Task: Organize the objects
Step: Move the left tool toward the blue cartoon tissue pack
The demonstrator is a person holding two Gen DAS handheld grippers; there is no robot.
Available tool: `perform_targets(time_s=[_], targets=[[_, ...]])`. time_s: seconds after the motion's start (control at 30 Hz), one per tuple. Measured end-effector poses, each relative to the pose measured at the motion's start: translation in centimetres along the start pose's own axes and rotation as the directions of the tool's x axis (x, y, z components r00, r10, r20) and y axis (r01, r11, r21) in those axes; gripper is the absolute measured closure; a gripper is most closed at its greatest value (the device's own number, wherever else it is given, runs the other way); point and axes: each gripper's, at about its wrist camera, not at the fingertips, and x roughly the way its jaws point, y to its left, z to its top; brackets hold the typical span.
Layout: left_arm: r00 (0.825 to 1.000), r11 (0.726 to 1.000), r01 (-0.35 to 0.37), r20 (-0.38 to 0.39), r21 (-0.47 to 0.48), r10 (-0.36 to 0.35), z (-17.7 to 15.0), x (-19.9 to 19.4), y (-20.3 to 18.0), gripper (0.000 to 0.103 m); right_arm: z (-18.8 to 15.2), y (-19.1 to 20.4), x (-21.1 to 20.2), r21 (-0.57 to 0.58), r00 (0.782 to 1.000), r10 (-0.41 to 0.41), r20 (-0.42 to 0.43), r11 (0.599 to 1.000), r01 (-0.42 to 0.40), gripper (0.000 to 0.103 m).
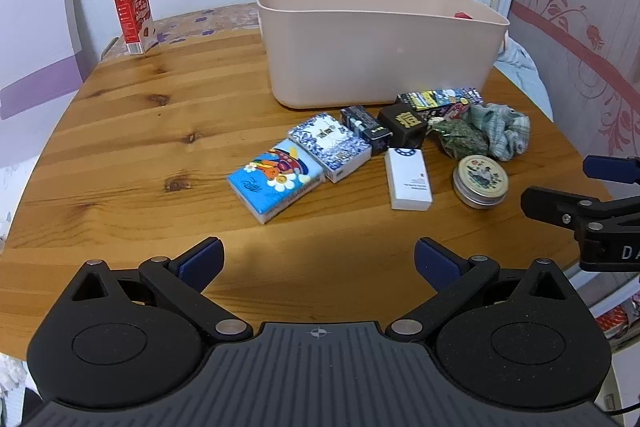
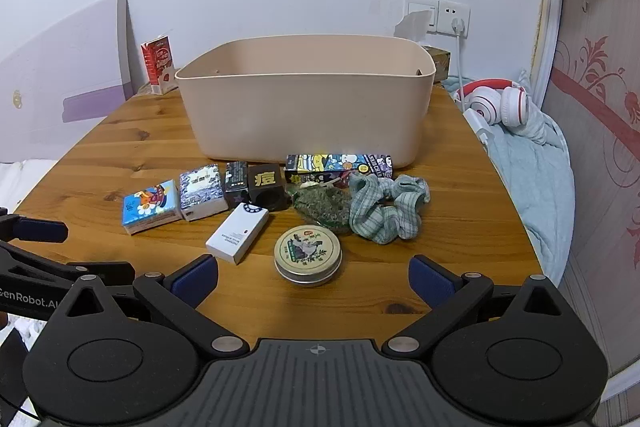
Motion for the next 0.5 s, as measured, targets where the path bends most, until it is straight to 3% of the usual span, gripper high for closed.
perform_targets(time_s=[0.5], targets=[[0.999,0.998,-0.038,0.017,0.045,0.037,1.8,3.3,3.1,0.0,0.3,0.0,3.3,0.004,1.0,-0.002,-0.024,1.0,0.002,0.0]])
